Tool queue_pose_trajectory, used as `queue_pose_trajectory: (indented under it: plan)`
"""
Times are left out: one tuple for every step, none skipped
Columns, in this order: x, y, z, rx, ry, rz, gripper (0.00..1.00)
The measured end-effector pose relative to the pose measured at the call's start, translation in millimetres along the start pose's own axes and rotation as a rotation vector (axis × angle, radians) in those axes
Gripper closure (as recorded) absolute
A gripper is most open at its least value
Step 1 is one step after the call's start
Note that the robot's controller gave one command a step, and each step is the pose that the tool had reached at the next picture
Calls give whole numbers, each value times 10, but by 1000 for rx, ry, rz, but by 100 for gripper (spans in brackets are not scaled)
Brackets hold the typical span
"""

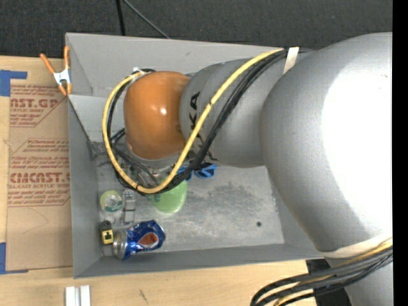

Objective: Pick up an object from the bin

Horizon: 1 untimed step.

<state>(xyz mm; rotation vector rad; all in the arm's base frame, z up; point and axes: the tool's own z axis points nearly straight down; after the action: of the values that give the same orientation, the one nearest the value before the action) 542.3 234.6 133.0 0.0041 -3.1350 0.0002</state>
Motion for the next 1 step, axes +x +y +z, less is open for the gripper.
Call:
queue_pose_trajectory:
  plan:
    - [-80, 133, 600, -4, -10, 210, 0]
